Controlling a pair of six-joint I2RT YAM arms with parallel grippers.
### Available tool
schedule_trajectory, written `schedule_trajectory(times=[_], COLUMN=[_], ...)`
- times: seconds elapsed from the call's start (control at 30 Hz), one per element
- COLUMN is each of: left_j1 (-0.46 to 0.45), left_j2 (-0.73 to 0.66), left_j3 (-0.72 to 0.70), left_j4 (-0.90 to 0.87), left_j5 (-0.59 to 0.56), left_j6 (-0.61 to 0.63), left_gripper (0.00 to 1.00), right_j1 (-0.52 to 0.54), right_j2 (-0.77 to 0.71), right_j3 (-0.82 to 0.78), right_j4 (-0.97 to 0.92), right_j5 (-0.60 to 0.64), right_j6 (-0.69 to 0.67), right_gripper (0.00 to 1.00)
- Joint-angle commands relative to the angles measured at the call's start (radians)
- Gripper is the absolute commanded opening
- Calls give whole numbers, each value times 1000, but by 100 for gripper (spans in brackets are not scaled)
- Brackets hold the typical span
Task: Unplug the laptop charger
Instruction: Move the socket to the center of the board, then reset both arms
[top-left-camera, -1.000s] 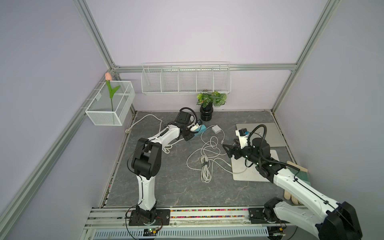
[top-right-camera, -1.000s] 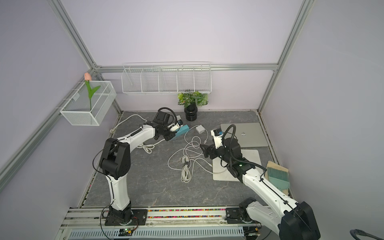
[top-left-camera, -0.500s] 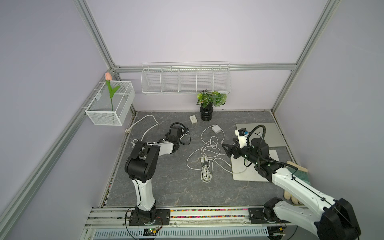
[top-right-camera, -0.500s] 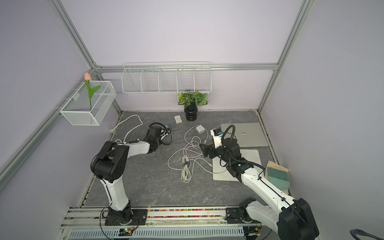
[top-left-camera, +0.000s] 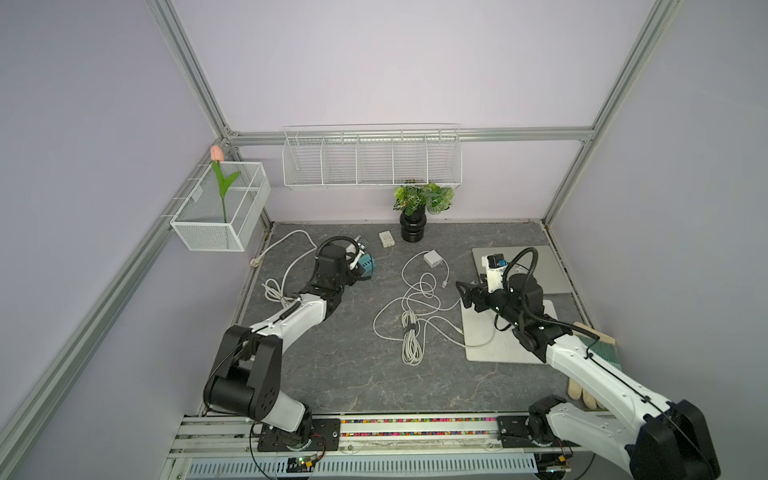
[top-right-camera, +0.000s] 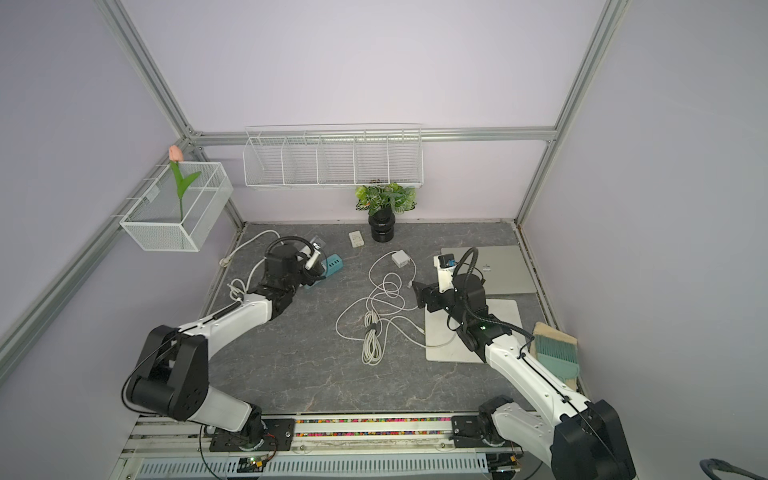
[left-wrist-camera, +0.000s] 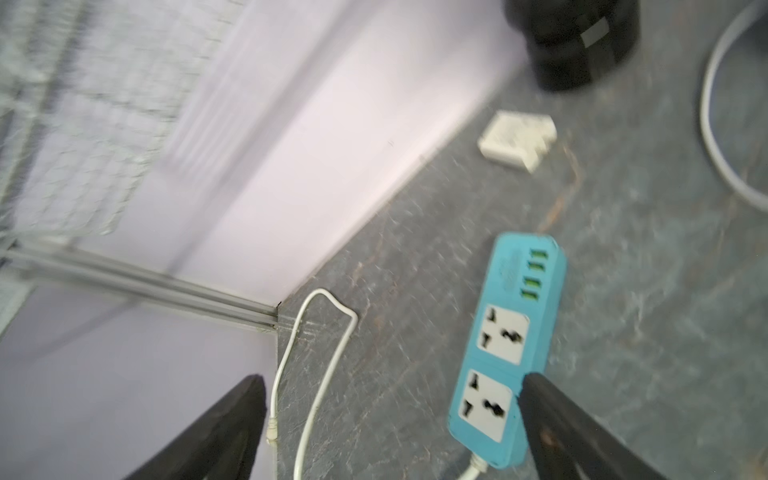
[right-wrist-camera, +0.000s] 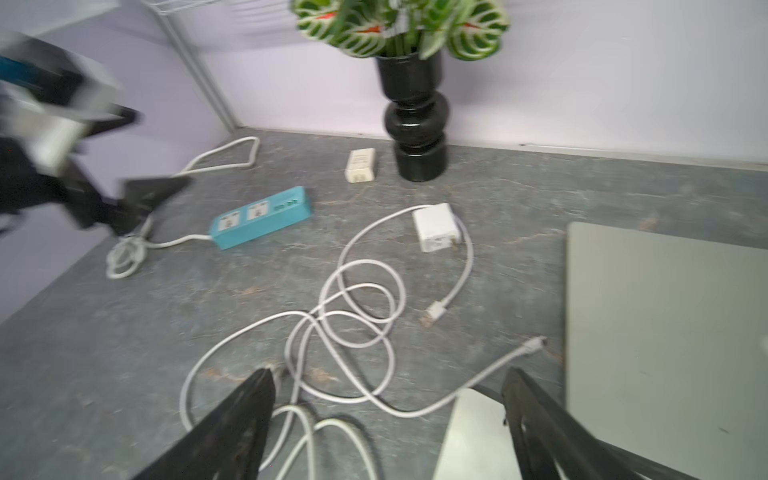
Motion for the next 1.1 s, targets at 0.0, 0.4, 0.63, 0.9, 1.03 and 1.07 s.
schedule_trajectory(times=[0.0, 0.4, 0.63, 0.9, 1.03, 1.07], left_j1=[44, 44, 65, 180, 228, 251], left_j2=[-70, -336, -88, 99, 70, 57], left_j3=[-66, -578, -553, -650, -478, -450], left_j4=[49, 310, 579, 934, 565, 503], left_j5=[-22, -305, -168, -47, 13, 14], left_j6=[-428, -533, -440, -522, -553, -594], left_gripper=[98, 100, 100, 100, 100, 100], right_j1=[-102, -322, -324, -336, -383, -373], right_j2=[-67, -68, 218, 535, 505, 484], right_j3=[-91, -419, -422, -445, -271, -255], right_j4=[62, 396, 823, 1199, 835, 778], right_j5=[119, 302, 215, 81, 123, 130], right_j6=[-47, -205, -258, -252, -172, -184], right_gripper=[89, 89, 89, 89, 89, 89])
